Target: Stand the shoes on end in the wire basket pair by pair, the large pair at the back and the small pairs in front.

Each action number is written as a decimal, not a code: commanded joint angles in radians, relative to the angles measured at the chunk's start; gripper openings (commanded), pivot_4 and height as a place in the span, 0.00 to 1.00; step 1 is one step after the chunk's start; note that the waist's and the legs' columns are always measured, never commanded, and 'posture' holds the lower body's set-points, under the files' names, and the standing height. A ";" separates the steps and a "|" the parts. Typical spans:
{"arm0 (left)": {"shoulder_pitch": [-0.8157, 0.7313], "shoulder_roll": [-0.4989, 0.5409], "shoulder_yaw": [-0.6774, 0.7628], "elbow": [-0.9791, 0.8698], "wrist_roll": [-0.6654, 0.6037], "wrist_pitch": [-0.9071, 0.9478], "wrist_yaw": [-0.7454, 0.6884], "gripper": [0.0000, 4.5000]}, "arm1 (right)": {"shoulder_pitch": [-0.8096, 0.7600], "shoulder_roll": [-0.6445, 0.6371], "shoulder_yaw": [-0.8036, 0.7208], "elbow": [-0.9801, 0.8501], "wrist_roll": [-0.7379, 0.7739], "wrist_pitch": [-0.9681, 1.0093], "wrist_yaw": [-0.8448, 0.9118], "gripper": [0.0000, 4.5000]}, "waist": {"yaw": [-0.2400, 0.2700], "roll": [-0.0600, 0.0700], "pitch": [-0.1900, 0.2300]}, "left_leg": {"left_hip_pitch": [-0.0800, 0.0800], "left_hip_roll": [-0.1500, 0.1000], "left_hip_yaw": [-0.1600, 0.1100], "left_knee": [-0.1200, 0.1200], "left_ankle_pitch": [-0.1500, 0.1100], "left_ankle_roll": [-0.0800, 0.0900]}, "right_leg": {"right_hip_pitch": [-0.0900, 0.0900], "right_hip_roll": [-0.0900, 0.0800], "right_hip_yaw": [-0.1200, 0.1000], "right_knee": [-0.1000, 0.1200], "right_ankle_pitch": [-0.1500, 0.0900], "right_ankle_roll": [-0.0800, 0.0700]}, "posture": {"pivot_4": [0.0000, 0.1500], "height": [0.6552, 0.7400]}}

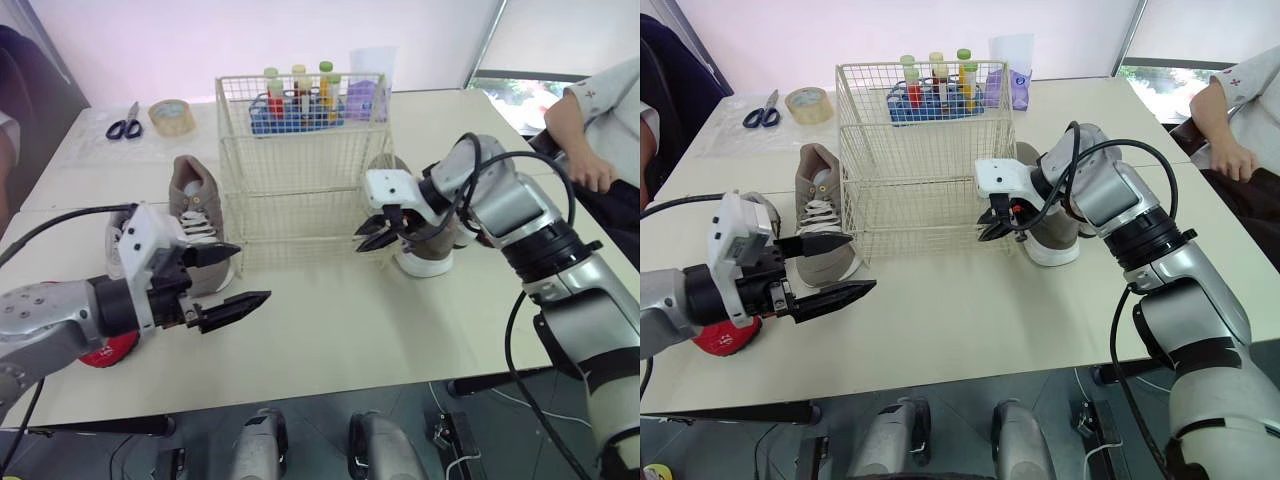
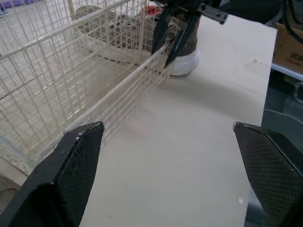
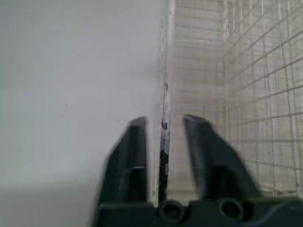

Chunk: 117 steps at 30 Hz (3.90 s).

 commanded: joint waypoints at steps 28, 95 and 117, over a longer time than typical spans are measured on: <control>-0.096 -0.054 -0.075 0.038 0.141 -0.017 -0.082 1.00 | 0.137 0.009 -0.163 -0.447 0.090 0.373 -0.103 0.70 | 0.001 -0.001 0.000 | 0.006 0.001 -0.001 0.001 0.000 -0.001 | 0.005 0.000 0.000 0.003 0.000 0.000 | 1.00 1.00; -0.241 -0.240 -0.196 0.169 0.015 -0.008 -0.006 1.00 | 0.606 0.274 -0.914 -0.570 0.398 0.087 -1.196 0.05 | 0.024 0.003 -0.002 | 0.005 0.000 -0.004 0.000 0.005 0.005 | 0.005 0.004 0.003 -0.002 0.003 -0.007 | 1.00 1.00; -0.685 -0.113 0.126 0.650 -0.332 0.115 0.093 1.00 | 0.011 -0.024 -0.643 -0.319 0.506 -0.129 -0.467 0.05 | -0.001 0.001 0.001 | 0.005 0.000 -0.005 -0.004 0.005 0.005 | 0.004 0.005 0.004 -0.001 0.004 0.001 | 1.00 1.00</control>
